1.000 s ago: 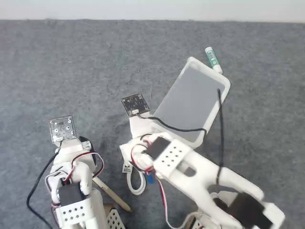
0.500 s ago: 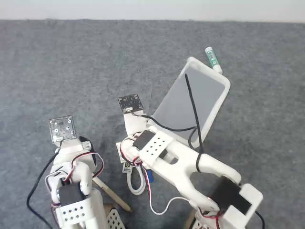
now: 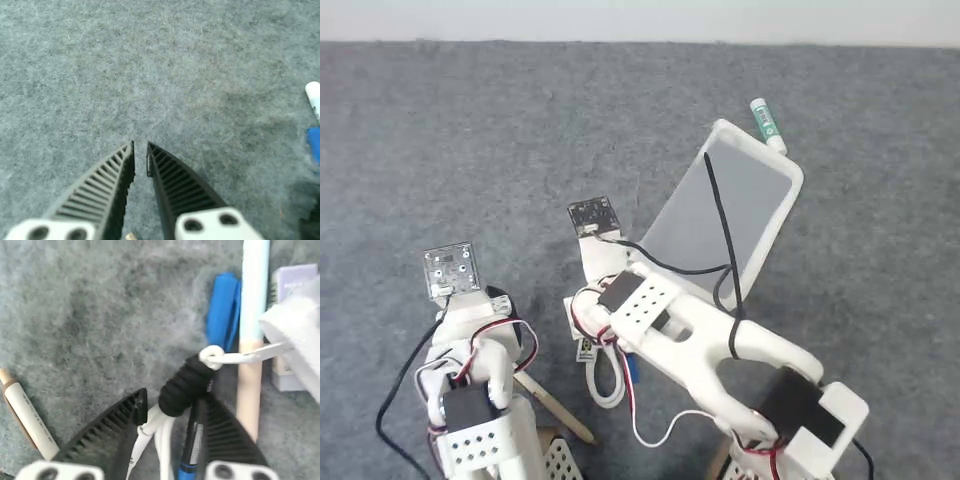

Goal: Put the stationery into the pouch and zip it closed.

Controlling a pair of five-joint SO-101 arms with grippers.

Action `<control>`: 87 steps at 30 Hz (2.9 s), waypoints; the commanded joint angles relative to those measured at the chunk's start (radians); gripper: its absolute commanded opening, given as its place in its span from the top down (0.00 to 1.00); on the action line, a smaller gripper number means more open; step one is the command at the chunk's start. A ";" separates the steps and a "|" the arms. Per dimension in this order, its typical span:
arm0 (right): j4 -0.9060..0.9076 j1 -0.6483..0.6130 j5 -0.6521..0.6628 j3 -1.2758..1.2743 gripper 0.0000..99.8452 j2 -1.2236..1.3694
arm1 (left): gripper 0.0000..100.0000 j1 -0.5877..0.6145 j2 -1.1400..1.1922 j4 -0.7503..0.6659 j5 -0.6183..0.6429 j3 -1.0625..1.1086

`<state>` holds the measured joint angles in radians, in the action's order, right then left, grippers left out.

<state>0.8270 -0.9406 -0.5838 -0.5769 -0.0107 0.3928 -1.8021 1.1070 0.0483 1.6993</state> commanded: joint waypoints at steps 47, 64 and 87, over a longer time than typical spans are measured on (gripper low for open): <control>0.309 0.309 0.690 -0.229 0.99 -0.878 | 0.95 -0.324 -0.018 -0.054 0.006 -0.173; 0.292 0.394 0.772 -0.331 0.99 -1.150 | 0.72 -0.588 -0.018 -0.077 0.158 -0.291; 0.387 0.325 0.804 -0.371 0.99 -1.357 | 0.72 -0.763 -0.017 -0.390 0.210 -0.122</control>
<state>1.2045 -0.6030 0.2018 -0.9605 -1.3364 -0.3667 -1.8021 0.7526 0.2478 1.5873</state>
